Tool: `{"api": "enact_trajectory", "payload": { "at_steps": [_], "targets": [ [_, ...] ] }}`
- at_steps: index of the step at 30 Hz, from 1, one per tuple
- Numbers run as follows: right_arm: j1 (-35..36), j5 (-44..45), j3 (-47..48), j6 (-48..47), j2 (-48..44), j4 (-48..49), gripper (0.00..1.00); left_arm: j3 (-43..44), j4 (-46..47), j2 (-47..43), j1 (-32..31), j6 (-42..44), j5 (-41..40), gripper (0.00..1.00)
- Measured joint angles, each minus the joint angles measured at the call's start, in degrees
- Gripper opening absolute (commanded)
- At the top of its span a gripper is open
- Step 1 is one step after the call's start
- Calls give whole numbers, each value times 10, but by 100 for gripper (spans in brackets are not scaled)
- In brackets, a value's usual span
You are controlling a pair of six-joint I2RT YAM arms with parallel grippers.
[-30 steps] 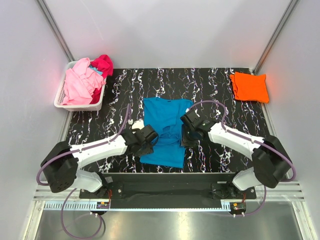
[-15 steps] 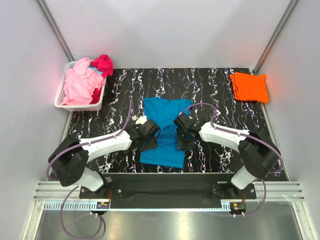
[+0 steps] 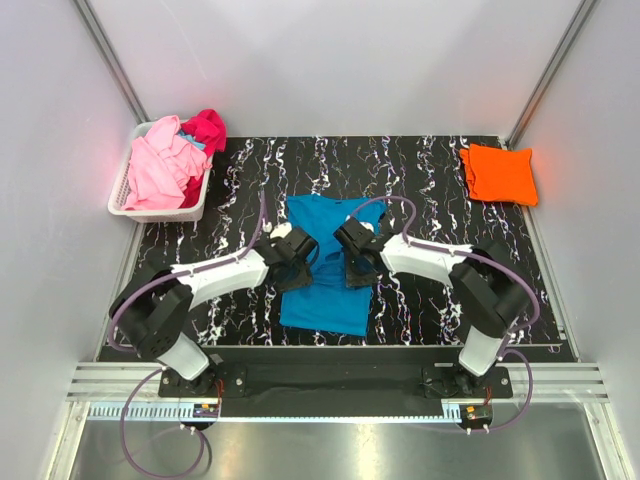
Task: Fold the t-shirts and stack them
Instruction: Fold the tshirt
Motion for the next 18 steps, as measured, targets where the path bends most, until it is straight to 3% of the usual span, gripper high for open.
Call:
{"api": "enact_trajectory", "payload": {
  "at_steps": [18],
  "targets": [
    [-30, 94, 92, -40, 39, 3, 24, 78, 29, 61, 59, 45, -5, 44]
  ]
}}
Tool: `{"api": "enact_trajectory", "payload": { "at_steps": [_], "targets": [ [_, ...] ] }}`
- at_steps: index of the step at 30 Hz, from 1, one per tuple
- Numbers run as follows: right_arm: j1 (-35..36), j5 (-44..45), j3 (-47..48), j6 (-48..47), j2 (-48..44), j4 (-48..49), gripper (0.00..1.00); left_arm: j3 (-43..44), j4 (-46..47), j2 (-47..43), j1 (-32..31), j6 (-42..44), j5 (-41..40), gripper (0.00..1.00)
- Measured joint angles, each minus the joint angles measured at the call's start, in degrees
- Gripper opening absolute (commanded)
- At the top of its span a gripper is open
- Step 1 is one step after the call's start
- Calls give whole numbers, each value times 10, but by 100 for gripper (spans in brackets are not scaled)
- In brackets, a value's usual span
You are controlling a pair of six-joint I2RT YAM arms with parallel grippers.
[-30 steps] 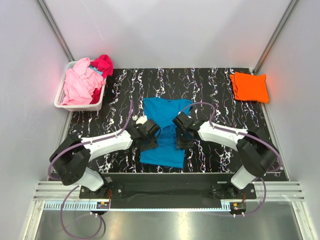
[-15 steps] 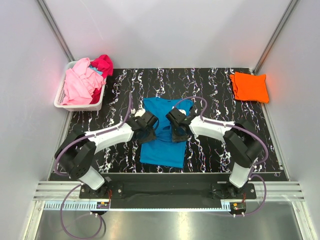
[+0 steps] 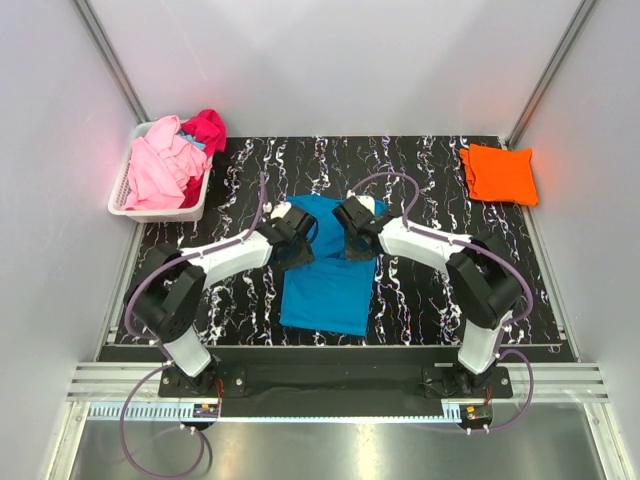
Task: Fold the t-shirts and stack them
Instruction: Fold the tshirt
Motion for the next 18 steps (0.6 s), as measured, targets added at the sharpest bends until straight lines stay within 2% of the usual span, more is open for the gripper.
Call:
{"api": "enact_trajectory", "payload": {
  "at_steps": [12, 14, 16, 17, 18],
  "targets": [
    [-59, 39, 20, -25, 21, 6, 21, 56, 40, 52, 28, 38, -56, 43],
    [-62, 39, 18, -26, 18, 5, 24, 61, 41, 51, 31, 43, -63, 45],
    [-64, 39, 7, -26, 2, 5, 32, 62, 38, 43, 33, 48, -66, 51],
    [-64, 39, -4, -25, -12, 4, 43, 61, 32, 36, 36, 50, -67, 63],
    [-64, 39, -15, -23, -27, 1, 49, 59, 26, 25, 39, 50, -67, 70]
  ]
}}
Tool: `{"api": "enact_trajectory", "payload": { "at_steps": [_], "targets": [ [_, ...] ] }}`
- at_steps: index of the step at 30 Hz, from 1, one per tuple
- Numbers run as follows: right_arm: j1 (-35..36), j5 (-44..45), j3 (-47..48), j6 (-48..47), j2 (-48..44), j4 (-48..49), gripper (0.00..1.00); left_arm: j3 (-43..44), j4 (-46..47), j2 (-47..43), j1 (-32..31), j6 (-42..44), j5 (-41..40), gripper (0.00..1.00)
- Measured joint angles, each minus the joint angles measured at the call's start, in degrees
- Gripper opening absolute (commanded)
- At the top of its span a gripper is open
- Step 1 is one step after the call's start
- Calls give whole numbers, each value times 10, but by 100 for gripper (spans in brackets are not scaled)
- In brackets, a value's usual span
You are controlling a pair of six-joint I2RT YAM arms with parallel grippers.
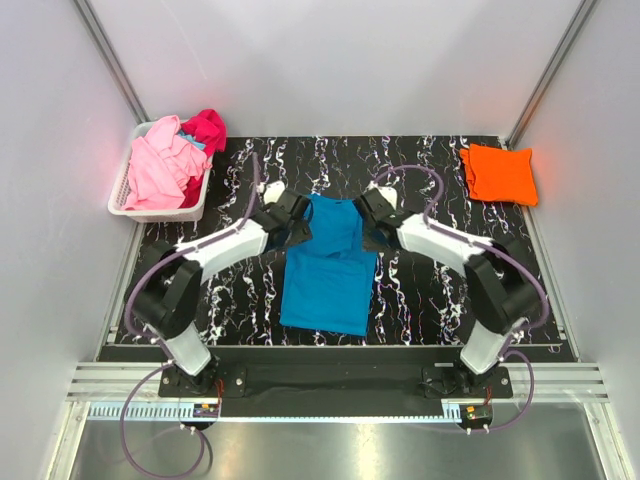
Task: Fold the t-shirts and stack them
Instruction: Fold the tshirt
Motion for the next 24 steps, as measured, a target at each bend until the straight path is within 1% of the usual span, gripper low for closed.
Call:
{"api": "enact_trajectory", "payload": {
  "at_steps": [2, 4, 6, 8, 10, 11, 15, 20, 24],
  "targets": [
    [0, 2, -47, 9, -55, 4, 58, -22, -4, -39, 10, -10, 4, 78],
    [0, 1, -96, 18, -113, -3, 58, -66, 1, -93, 31, -21, 16, 79],
    [0, -4, -141, 29, -169, -8, 55, -135, 5, -163, 67, -30, 44, 80],
    [0, -19, -179, 45, -217, -9, 55, -211, 21, -227, 99, -42, 75, 80],
    [1, -41, -214, 62, -256, -9, 54, -272, 29, -267, 108, -51, 113, 79],
    [4, -52, -230, 71, -271, -8, 54, -299, 32, -279, 106, -54, 138, 79],
    [29, -103, -286, 110, -313, -1, 46, -375, 72, -311, 102, -71, 234, 79],
    [50, -176, -369, 172, -369, 38, 47, -428, 117, -359, 102, -87, 301, 79],
    [54, -221, -413, 210, -401, 67, 47, -448, 137, -371, 102, -99, 337, 79]
  ]
}}
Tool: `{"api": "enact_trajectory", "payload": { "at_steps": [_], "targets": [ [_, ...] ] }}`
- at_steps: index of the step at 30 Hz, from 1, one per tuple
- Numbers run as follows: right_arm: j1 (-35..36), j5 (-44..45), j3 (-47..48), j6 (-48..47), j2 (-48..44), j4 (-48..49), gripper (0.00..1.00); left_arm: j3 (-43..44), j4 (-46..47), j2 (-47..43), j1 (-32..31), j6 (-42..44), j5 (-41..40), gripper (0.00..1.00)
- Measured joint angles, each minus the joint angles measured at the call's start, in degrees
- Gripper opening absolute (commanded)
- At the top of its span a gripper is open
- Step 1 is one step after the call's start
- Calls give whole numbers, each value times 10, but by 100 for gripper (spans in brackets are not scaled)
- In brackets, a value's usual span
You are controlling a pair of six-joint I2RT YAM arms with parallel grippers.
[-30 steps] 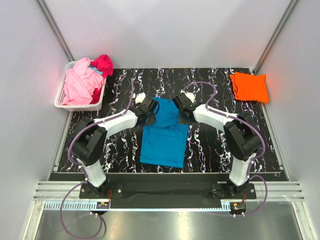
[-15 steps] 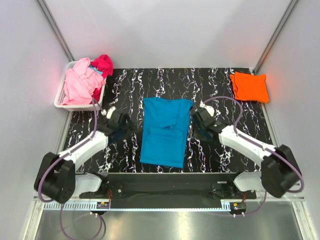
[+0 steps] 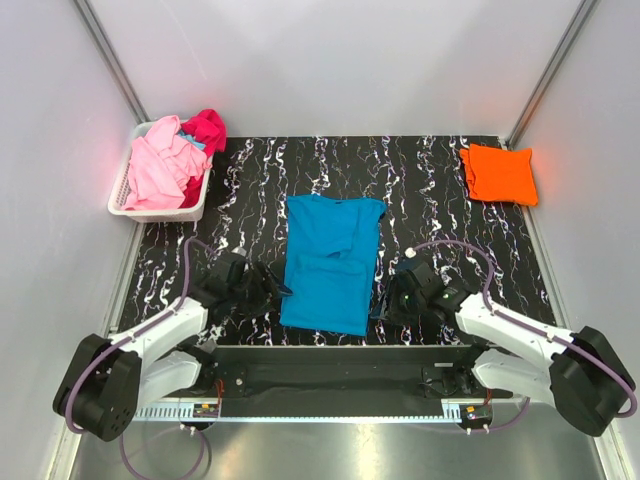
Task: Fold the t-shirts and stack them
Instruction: Fold the tshirt
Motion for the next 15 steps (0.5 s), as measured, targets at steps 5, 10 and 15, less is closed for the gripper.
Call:
{"api": "enact_trajectory", "payload": {
  "at_steps": [5, 10, 15],
  "targets": [
    [5, -45, -35, 38, -2, 54, 47, -12, 17, 0, 0, -11, 35, 78],
    [11, -71, -61, 69, 11, 101, 46, -24, 37, 3, 0, -26, 57, 75],
    [18, -84, -64, 87, 32, 129, 45, -29, 56, 19, 0, -41, 80, 73]
  ]
}}
